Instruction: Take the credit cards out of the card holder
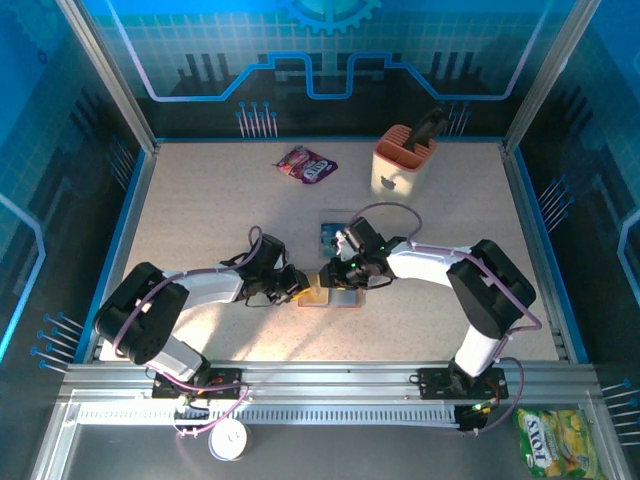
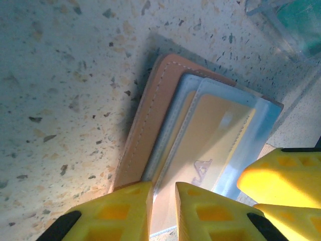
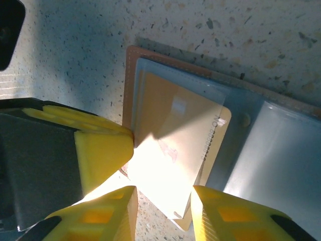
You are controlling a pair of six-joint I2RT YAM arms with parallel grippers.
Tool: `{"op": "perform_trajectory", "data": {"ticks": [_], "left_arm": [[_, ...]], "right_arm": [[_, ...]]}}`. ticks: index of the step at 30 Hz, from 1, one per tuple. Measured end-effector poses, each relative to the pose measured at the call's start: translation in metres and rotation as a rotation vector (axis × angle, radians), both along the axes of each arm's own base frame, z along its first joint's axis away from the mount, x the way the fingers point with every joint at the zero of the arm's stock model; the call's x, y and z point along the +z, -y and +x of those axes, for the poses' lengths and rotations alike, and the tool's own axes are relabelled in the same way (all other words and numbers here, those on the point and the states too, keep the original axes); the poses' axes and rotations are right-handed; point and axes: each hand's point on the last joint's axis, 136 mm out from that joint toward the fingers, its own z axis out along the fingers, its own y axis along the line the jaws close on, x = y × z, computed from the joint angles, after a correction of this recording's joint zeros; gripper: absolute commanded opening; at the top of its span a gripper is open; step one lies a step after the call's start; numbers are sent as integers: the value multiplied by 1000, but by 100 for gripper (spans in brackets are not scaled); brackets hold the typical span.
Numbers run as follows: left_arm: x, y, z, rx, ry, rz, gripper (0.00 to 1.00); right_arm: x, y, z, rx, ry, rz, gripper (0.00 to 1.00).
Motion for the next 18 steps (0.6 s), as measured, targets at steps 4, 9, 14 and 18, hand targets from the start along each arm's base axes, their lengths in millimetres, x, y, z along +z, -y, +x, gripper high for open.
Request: {"op": "perform_trajectory", "data": {"ticks": [4, 9, 14, 18], "left_arm": [[0, 0, 0, 0, -1, 0, 20], [0, 0, 0, 0, -1, 0, 20], [0, 0, -1, 1, -2, 0, 20], [0, 0, -1, 1, -1, 0, 20]], "right_arm": [[-7, -1, -2, 2, -16, -9, 36], [-13, -4, -2, -1, -29, -7, 35], [-13, -8, -2, -1, -36, 12, 30], [-13, -12, 0, -3, -35, 27, 28]]}}
